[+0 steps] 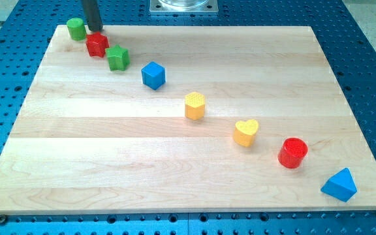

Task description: Slide the green circle to the top of the green star

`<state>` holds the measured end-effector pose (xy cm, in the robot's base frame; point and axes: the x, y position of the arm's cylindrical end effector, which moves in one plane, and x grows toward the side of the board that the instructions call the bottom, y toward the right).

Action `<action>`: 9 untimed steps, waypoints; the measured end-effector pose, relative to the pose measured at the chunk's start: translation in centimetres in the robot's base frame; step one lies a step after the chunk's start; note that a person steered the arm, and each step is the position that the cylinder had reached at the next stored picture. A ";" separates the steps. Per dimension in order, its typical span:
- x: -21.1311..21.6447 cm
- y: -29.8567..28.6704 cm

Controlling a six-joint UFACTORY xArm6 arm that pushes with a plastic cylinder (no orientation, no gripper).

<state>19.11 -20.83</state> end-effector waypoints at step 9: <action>4.8 4.1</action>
<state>23.89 -16.72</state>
